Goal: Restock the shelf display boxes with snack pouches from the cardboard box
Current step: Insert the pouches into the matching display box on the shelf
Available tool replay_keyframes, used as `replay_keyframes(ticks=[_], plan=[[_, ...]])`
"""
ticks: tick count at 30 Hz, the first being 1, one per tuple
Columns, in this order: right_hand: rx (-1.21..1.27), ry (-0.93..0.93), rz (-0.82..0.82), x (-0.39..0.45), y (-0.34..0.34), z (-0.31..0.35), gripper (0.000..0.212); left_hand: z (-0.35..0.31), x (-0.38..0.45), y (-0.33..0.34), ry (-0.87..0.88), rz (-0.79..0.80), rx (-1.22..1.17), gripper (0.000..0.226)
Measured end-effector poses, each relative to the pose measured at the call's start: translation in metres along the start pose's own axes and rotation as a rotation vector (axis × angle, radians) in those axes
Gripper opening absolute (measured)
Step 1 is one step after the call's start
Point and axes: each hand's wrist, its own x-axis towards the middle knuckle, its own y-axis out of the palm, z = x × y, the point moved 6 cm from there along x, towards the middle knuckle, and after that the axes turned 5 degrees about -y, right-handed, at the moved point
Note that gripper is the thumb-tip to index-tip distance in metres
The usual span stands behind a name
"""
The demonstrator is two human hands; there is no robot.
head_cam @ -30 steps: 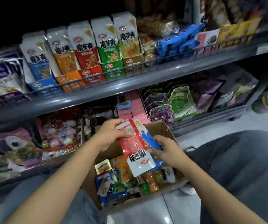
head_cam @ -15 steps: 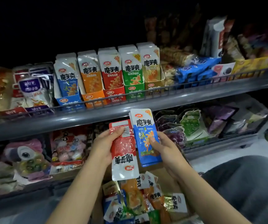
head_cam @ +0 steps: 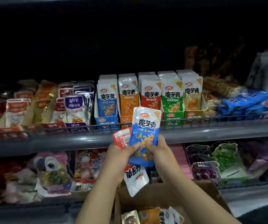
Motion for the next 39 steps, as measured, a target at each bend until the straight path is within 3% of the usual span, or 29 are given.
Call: replay_keyframes(ticks=[6,9,12,15,20,25,28,31,39], plan=[[0.076,-0.023,0.137,0.056,0.03,0.043,0.043,-0.036,0.012,-0.022,0.159,-0.091,0.058,0.021],[-0.025,-0.041,0.228,0.086,0.052,0.065,0.052,-0.046,0.02,-0.043,0.177,-0.175,-0.018,0.013],[-0.079,-0.086,0.21,0.11,0.077,0.085,0.064,-0.048,0.028,-0.063,0.106,-0.266,-0.205,0.004],[-0.145,-0.168,0.155,0.134,0.101,0.101,0.05,-0.049,0.029,-0.071,0.028,-0.243,-0.35,0.011],[-0.376,-0.142,0.164,0.158,0.131,0.113,0.058,-0.046,0.025,-0.077,-0.109,-0.224,-0.48,0.009],[-0.773,-0.355,0.188,0.16,0.137,0.111,0.049,-0.047,0.021,-0.071,-0.198,-0.092,-0.543,0.027],[-1.058,-0.457,0.153,0.164,0.131,0.112,0.063,-0.047,0.019,-0.069,-0.211,-0.073,-0.561,0.033],[-0.996,-0.458,0.193,0.161,0.124,0.104,0.079,-0.046,0.017,-0.065,-0.223,-0.041,-0.546,0.036],[-0.891,-0.576,0.113,0.143,0.11,0.107,0.069,-0.045,0.015,-0.054,-0.238,0.033,-0.512,0.035]])
